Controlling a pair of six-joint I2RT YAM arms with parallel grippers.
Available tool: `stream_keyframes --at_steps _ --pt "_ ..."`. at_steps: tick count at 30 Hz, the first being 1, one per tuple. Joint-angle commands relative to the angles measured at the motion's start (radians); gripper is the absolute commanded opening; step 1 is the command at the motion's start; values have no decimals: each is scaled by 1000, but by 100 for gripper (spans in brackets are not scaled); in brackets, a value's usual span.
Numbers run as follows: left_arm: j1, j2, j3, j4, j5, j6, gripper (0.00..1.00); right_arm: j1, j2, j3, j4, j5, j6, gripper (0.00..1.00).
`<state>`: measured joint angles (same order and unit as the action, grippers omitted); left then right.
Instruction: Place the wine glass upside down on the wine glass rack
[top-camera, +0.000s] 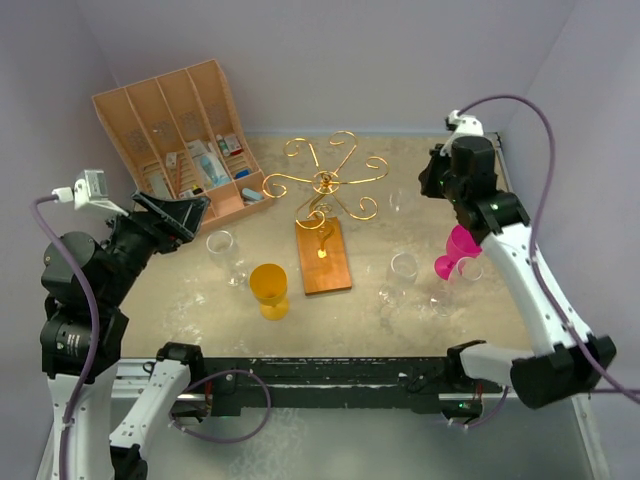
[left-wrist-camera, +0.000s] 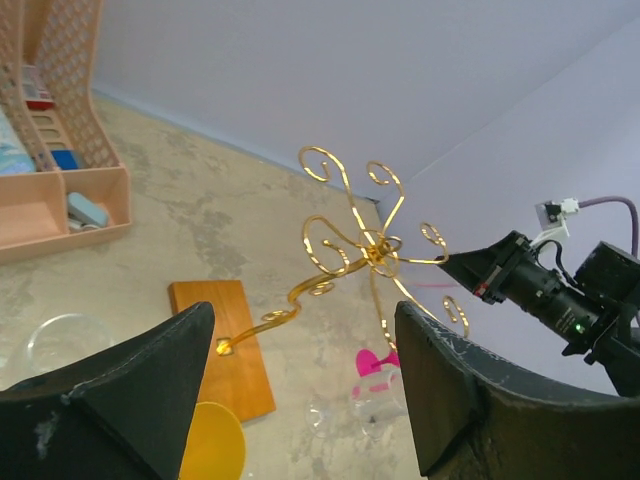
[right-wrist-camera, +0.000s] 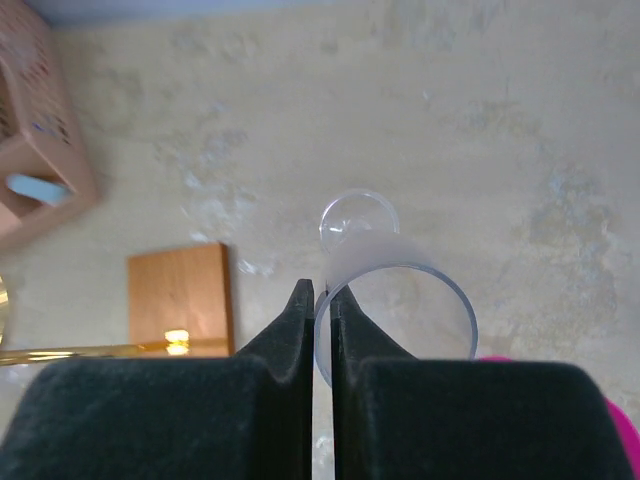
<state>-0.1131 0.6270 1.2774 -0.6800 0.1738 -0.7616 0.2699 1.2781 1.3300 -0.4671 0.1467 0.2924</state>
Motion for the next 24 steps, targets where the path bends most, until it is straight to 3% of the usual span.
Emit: stream_keyframes --at_steps 1,13,18,24 --pt "6 29 -15 162 130 -91 71 4 -176 -35 200 40 98 0" --pt "6 118 -49 513 274 -424 69 5 -529 -190 482 -4 315 0" --pt "6 172 -85 742 319 -591 69 5 -619 -216 611 -98 407 0" --pt "1 223 -76 845 288 -682 69 5 -655 -230 710 -179 522 0"
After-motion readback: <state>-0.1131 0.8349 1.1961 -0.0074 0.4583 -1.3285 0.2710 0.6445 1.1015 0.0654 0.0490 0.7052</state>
